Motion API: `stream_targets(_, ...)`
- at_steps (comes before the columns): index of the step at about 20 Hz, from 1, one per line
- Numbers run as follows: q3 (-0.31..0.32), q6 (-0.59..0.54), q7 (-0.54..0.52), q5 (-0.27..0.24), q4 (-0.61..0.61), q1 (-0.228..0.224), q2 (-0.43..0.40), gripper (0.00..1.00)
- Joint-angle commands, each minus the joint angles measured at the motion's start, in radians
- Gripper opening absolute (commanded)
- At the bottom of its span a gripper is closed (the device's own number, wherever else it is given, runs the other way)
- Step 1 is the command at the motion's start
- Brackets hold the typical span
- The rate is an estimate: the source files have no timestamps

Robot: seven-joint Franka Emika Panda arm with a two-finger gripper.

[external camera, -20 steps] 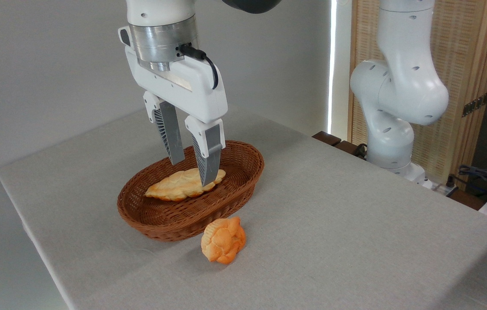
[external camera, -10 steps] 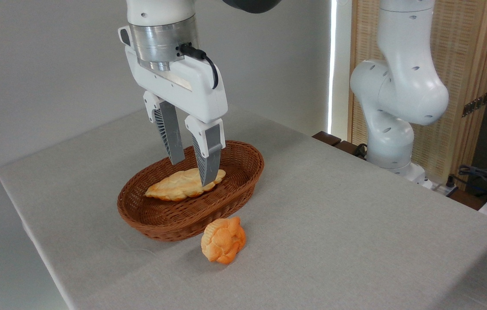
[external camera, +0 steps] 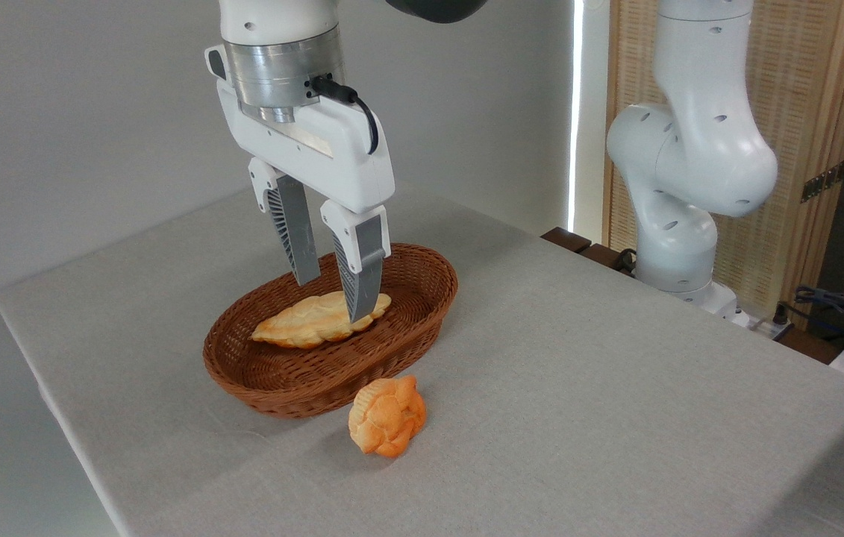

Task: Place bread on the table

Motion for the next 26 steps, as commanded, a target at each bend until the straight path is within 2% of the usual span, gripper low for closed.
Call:
stream_targets(1,-0.011,-0.031,-0.003,-0.006,0.015,-0.002,0.000,1.00)
stream_targets(7,-0.025,-0.060,0.004,-0.006,0.010,-0.003,0.004,1.00)
stream_targets(11,-0.079,-0.077,0.004,-0.006,0.001,-0.003,0.016,1.00)
stream_targets(15,-0.135,-0.004,0.003,-0.009,-0.070,-0.006,0.016,1.00)
stream_targets(19,-0.223,0.097,0.006,-0.023,-0.183,-0.014,0.016,1.00)
stream_targets(22,-0.258,0.159,0.039,-0.025,-0.245,-0.014,0.018,1.00)
stream_targets(23,-0.263,0.168,0.062,-0.031,-0.260,-0.014,0.020,1.00)
stream_targets(26,-0.263,0.173,0.121,-0.107,-0.271,-0.015,0.030,1.00)
